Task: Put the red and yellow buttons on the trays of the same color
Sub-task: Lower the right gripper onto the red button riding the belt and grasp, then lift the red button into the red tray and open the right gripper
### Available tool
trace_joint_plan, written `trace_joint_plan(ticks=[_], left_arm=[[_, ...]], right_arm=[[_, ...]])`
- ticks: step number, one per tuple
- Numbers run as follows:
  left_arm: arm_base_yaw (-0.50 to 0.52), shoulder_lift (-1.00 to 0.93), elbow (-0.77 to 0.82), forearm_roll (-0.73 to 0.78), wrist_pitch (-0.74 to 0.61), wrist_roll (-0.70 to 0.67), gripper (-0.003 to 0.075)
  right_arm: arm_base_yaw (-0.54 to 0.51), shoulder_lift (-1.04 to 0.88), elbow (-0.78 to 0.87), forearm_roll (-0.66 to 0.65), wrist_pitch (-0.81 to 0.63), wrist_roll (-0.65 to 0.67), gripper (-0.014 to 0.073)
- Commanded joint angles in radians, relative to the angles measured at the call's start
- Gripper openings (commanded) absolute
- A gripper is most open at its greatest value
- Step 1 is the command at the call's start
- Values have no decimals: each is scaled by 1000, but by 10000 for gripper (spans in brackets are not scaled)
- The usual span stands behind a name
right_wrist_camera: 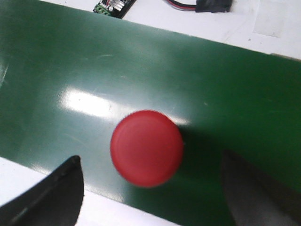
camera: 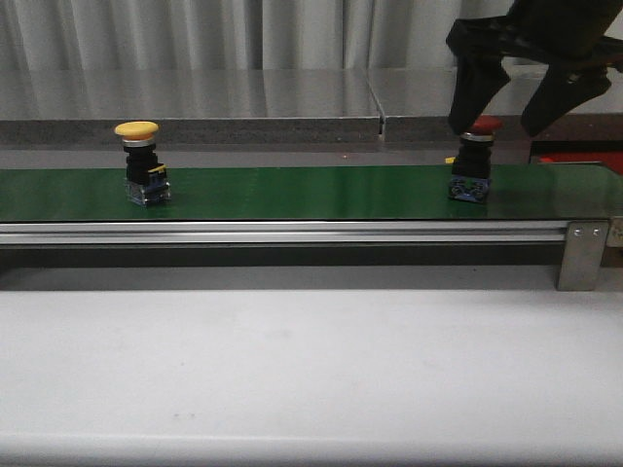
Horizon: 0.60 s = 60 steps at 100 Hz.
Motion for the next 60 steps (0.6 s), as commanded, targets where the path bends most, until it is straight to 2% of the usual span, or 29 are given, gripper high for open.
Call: trace_joint_plan(ticks=[1, 9, 16, 28, 35, 49, 60], left_arm=[[-6, 9, -24, -13, -81, -2, -19], [-6, 9, -24, -13, -81, -2, -19], [-6, 9, -24, -13, -81, -2, -19], [-6, 9, -24, -13, -81, -2, -19], [-6, 9, -24, -13, -81, -2, -19], [-6, 9, -24, -13, -81, -2, -19], [-6, 9, -24, -13, -81, -2, -19]], right_arm=[[-2, -4, -62, -2, -28, -15, 596], [-4, 30, -86, -22, -26, -15, 583], [-6, 53, -100, -29, -20, -15, 507], [-7, 59, -101, -30, -8, -5, 221], [-7, 51, -102, -31, 4, -5, 118], [-42, 46, -161, -46, 70, -5, 101], [-116, 46, -239, -49, 128, -5, 101]])
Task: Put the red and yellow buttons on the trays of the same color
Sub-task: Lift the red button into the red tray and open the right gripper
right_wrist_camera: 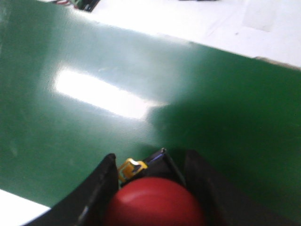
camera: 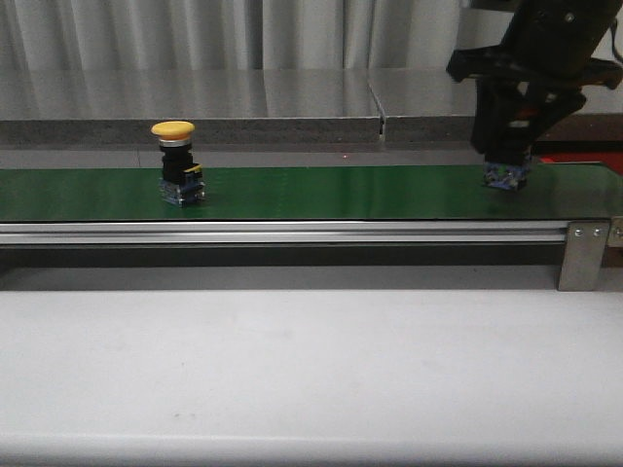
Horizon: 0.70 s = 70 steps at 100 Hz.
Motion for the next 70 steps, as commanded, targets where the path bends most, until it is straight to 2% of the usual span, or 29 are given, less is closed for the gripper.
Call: trace_joint_plan(ticks=[1, 17, 36, 50, 70], left_arm=[[-6, 9, -24, -13, -81, -2, -19], [-6, 9, -24, -13, -81, -2, -19], [-6, 9, -24, -13, -81, -2, -19], [-6, 9, -24, -13, -81, -2, -19], [-6, 9, -24, -13, -81, -2, -19]], right_arm=[[-74, -64, -97, -8, 13, -3, 101], [-213, -59, -192, -13, 32, -3, 101], [-364, -20, -206, -16, -17, -4, 101], [-410, 40, -206, -11, -61, -5, 101], [-415, 135, -206, 4, -122, -6, 101]])
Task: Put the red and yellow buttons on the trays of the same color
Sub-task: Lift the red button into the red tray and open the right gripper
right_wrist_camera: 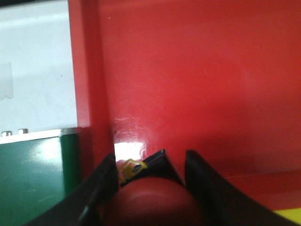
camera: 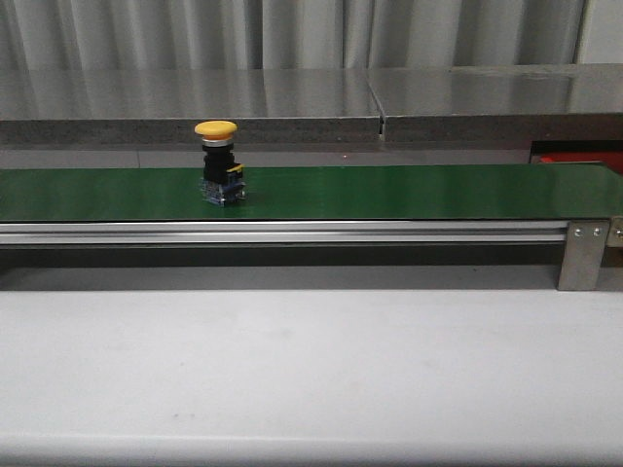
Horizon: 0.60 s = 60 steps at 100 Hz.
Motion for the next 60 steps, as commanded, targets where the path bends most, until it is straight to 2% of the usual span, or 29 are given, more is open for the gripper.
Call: trace_joint_plan(ticks=[1, 35, 60], left_arm=[[-6, 9, -24, -13, -81, -2, -19], [-6, 9, -24, -13, -81, -2, -19], [-6, 9, -24, -13, -81, -2, -19]], right_arm=[[-2, -19, -29, 21, -76, -6, 101], [1, 64, -31, 46, -149, -7, 101], [1, 103, -37, 66, -149, -15, 103]])
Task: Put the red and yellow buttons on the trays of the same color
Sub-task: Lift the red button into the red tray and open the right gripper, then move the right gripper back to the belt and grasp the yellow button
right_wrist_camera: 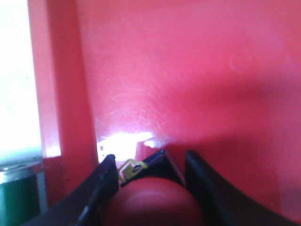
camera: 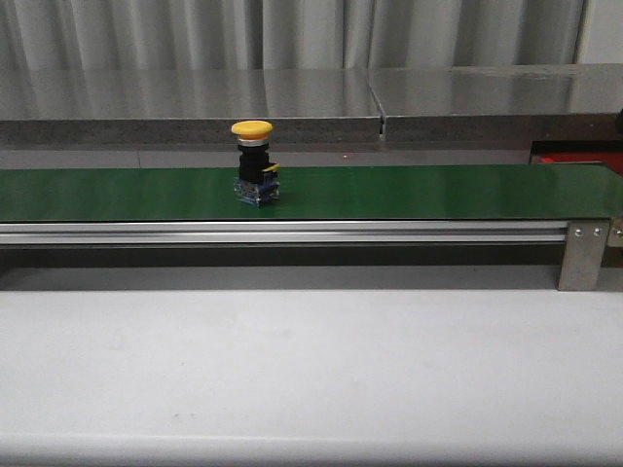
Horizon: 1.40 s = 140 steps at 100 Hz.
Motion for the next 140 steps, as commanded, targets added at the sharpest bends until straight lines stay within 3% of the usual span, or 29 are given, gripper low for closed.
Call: trace_joint_plan(ticks=[1, 12, 29, 38, 62, 94, 108, 140], left_arm=[[-6, 9, -24, -13, -81, -2, -19], [-6, 9, -24, -13, -81, -2, -19], [-6, 9, -24, -13, -81, -2, -19], [-6, 9, -24, -13, -81, -2, -19], [-6, 9, -24, -13, -81, -2, -19], [-6, 9, -24, -13, -81, -2, -19], [-6, 9, -24, -13, -81, -2, -19], [-6, 9, -24, -13, -81, -2, -19]], right_arm=[[1, -48, -38, 21, -39, -12, 104], [1, -44, -38, 21, -37, -12, 169], [1, -50, -62, 21, -6, -12, 519], [1, -50, -107, 20, 50, -12, 619], [1, -71, -263, 16, 239, -11, 614], [16, -261, -256, 12, 316, -12, 614], [47, -383, -144, 13, 274, -39, 614], [155, -666, 300, 30, 156, -97, 614]])
